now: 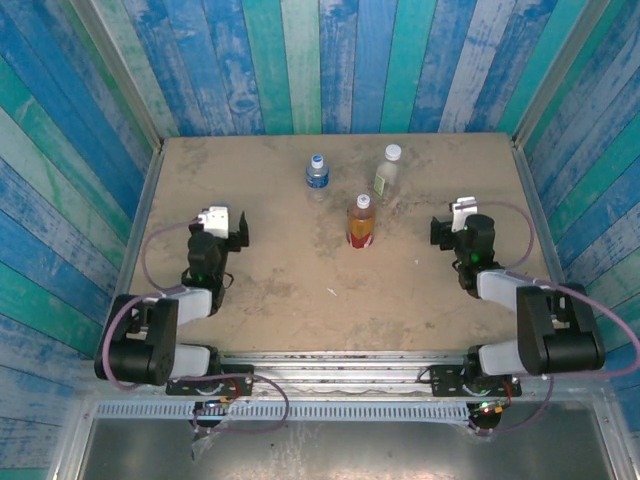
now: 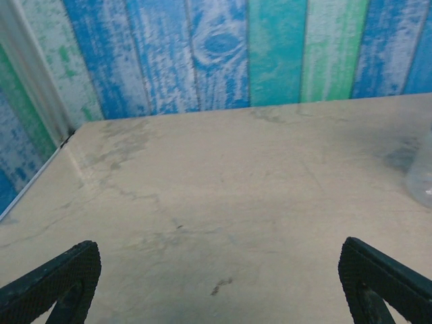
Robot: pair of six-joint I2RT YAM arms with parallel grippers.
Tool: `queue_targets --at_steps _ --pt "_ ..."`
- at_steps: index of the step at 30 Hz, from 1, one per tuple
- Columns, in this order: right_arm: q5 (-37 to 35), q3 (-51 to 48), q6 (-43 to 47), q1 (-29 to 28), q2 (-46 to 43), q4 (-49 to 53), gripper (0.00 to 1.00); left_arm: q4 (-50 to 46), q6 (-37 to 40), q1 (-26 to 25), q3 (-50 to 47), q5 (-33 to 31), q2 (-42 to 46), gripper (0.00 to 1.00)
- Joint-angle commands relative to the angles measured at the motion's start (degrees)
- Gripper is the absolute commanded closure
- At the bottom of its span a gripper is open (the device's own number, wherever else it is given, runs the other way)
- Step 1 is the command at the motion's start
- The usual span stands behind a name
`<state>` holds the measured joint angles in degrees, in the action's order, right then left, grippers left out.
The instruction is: Screw on the bottle caps
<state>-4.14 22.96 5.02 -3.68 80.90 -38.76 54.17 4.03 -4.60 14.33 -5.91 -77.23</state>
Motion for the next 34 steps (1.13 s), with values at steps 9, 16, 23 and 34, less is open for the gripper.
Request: queue_targets --at_steps 9,16,23,34 --pt "4.8 0.7 -0.6 0.8 6.3 -8.8 0.00 7.4 -5.2 4.2 1.4 3.3 -9.0 0.06" --pt "5.0 0.9 -0.4 0.8 6.1 -8.0 0.00 6.8 -5.4 4.2 1.5 2.0 -8.8 0.06" --pt "5.0 0.9 -0.4 0.8 6.1 -8.0 0.00 6.8 -5.5 4.2 1.5 2.0 -8.8 0.06" --pt "5.0 0.6 -0.4 0.8 5.8 -8.4 0.00 6.7 -5.4 4.3 1.6 1.9 -9.0 0.06"
